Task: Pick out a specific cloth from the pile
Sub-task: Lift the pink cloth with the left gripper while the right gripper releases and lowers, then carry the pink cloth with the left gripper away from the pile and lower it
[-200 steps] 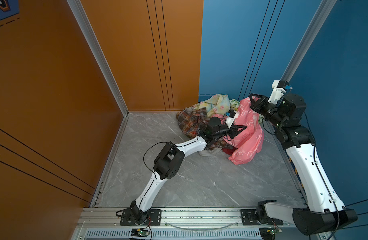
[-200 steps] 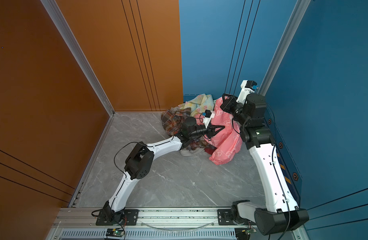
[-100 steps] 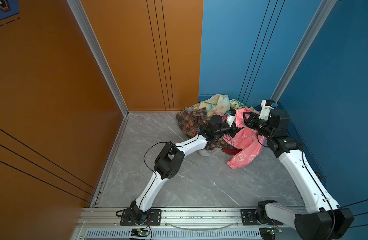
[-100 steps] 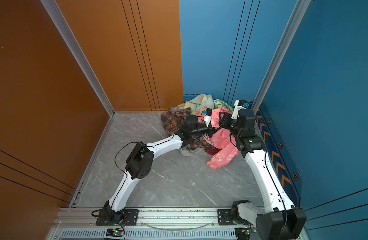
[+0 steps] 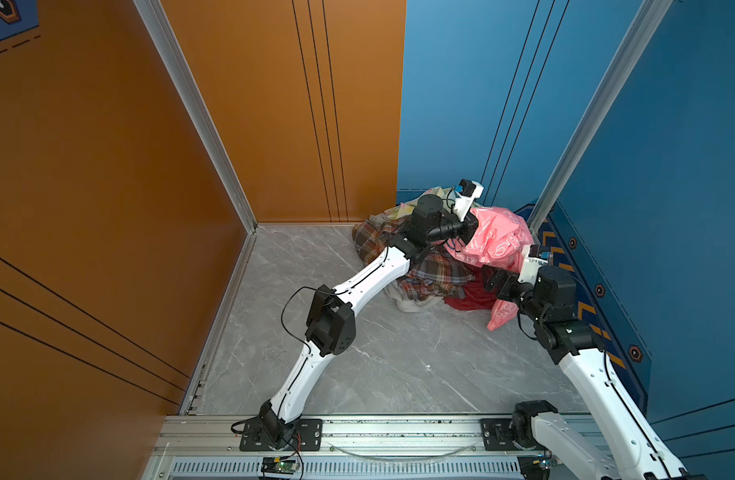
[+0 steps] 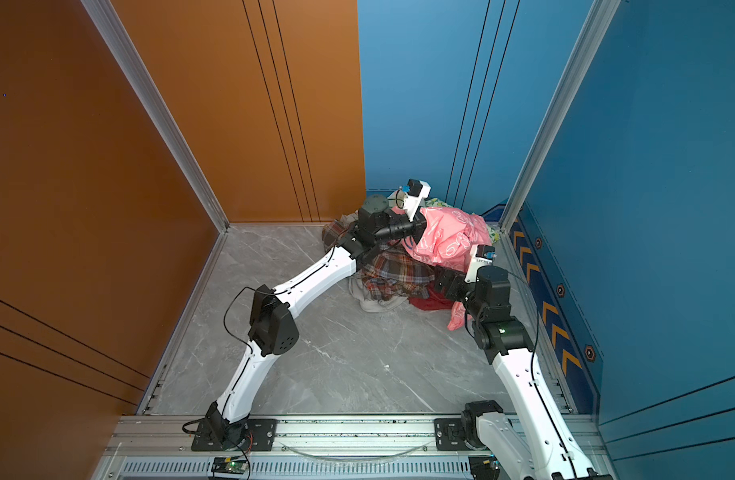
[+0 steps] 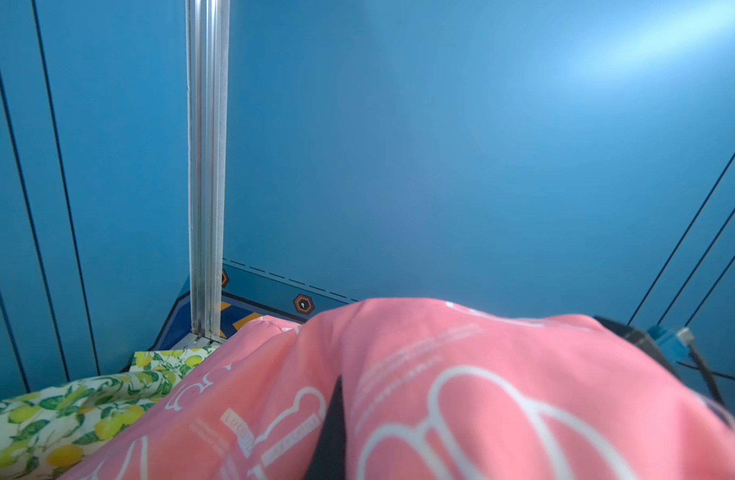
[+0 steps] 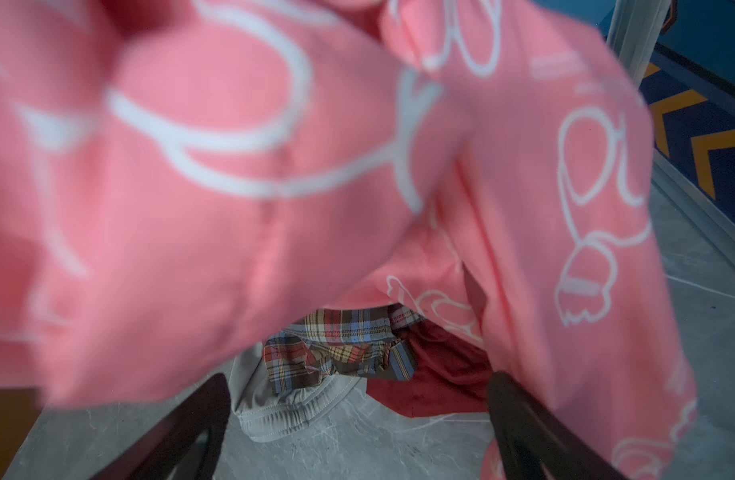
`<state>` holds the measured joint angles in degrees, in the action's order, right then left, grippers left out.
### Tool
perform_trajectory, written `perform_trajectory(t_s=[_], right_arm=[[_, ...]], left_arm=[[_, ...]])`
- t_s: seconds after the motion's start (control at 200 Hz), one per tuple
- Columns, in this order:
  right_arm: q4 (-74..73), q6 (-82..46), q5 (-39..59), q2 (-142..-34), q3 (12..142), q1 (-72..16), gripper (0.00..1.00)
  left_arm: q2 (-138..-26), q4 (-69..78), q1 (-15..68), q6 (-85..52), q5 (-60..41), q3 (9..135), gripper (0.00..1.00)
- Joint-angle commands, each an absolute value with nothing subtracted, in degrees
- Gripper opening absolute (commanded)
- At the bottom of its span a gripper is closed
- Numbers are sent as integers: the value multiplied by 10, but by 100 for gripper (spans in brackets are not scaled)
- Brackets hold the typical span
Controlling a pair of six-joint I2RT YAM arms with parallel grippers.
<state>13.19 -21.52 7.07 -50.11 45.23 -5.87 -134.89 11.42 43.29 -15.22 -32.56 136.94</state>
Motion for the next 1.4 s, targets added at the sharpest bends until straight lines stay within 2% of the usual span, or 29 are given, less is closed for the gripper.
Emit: perform_trajectory(t_s=[0.0,0.215,0.49,0.916,1.396], right_arm=[[100,-181,49,-484,426,-57,100],[73,-161,26,-467,398,-74,100],[76,-124,-1,-499,414,-134,100],[47,-85,-29,-548,428,-204,100],[19,-65,-46,-557,409,-228,100]], left_arm=[[-1327,76,423,-119,-309,1436,0],[-1306,37,407,-99,-286,1487,0],[-1274,-5,387,-51,-258,1530,0],[-1215,-67,326,1,-221,1530,0],[-1155,-92,254,17,-180,1546,0]])
